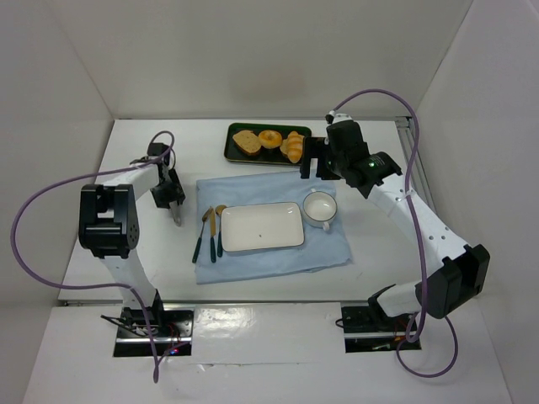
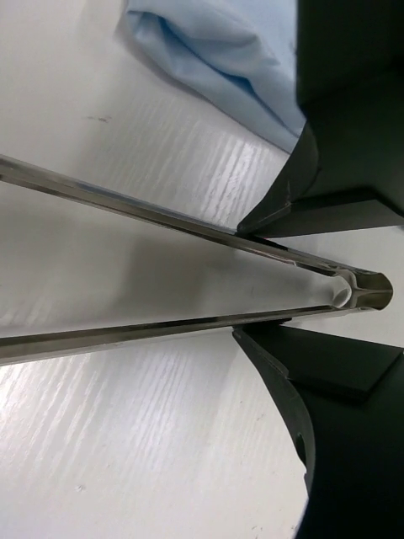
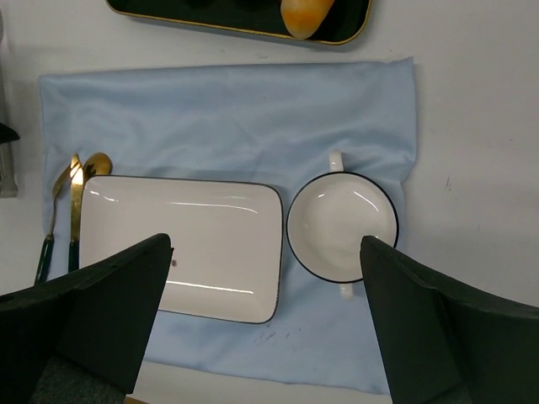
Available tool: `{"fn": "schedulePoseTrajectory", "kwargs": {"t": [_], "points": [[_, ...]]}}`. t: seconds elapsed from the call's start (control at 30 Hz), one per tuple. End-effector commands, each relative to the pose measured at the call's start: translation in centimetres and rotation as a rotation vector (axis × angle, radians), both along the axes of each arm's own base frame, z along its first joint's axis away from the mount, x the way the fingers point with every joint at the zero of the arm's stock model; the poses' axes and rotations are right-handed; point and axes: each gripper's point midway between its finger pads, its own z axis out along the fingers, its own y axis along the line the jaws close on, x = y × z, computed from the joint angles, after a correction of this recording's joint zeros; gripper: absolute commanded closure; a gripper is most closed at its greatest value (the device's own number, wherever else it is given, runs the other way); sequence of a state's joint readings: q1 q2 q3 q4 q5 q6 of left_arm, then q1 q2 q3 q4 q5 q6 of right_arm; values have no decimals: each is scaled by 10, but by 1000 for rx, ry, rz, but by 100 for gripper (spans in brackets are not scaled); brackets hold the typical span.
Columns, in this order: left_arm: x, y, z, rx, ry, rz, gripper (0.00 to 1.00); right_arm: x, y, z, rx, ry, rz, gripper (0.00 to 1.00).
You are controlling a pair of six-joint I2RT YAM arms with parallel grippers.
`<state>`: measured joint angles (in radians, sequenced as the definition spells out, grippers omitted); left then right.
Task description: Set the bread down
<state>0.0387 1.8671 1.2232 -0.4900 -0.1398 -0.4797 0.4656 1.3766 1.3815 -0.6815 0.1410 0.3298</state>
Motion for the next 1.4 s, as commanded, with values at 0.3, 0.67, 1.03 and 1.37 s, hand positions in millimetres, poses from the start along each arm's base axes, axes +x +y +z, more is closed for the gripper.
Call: {"fn": "schedulePoseTrajectory", "kwargs": {"t": [0.3, 0.67, 1.03, 1.37], "points": [[31, -54, 181, -88, -404, -142, 42, 4, 7, 11, 57, -37, 16, 0], [33, -168, 237, -199, -494, -471, 41, -1, 11, 3, 70, -23, 40, 0], [39, -266, 238, -189, -515, -721, 41, -10, -18, 6, 53, -60, -47, 0], [49, -323, 231, -200, -499, -783, 41, -8, -56, 8, 14, -78, -190, 0]]}}
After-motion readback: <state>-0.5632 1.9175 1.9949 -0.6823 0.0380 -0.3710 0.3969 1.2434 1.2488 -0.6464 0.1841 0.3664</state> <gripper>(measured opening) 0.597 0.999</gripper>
